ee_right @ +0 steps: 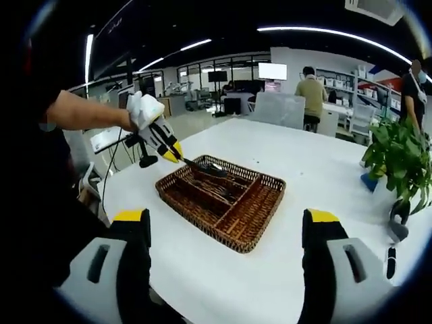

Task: Arrange the knives, forks, and spoons in their matching storage slots by inserting each utensil handle-first until every utensil is classified and aligned in the correct compartment

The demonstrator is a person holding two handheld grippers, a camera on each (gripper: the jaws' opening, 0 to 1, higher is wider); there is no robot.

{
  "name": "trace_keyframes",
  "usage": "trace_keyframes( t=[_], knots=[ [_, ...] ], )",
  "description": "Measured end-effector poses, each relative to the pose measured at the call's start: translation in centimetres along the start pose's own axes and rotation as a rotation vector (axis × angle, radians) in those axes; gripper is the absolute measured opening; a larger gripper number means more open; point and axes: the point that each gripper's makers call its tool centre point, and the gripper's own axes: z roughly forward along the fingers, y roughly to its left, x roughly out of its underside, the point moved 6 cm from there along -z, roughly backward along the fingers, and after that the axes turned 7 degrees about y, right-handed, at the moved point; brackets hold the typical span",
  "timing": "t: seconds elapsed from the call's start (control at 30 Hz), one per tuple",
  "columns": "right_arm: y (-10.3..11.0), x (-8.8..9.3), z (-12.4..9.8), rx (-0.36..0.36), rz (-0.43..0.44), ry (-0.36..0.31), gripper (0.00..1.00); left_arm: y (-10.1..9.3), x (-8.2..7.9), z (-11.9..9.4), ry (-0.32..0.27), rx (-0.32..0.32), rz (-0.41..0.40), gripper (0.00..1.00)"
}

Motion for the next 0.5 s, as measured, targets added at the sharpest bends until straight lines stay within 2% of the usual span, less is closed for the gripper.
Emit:
trace_keyframes(
  t=[0.1, 0.13, 0.2, 0.27, 0.33, 0.5],
  knots=[
    [0.1, 0.0, 0.0, -0.008, 0.012, -0.009, 0.96, -0.2, 0.1, 0.4, 0.004, 0.009, -0.004, 0.06],
    [0.1, 0.1, -0.1, -0.011, -0.063, -0.007, 0.94, -0.3, 0.2, 0.5, 0.005, 0.012, -0.005, 0.06],
    [0.2, 0.1, -0.2, 0.005, -0.110, -0.016, 0.89, -0.4, 0.3, 0.7, 0.008, 0.019, -0.010, 0.06],
    [0.4, 0.0, -0.3, -0.005, -0.073, -0.025, 0.91, -0.6, 0.4, 1.0, 0.009, 0.024, -0.012, 0.06],
    [0.4, -0.3, -0.4, -0.020, -0.033, -0.040, 1.00, -0.8, 0.4, 1.2, 0.012, 0.033, -0.014, 0.06],
    [0.2, -0.2, -0.5, -0.011, -0.021, -0.034, 1.00, -1.3, 0.5, 1.7, 0.023, 0.054, -0.016, 0.06]
  ],
)
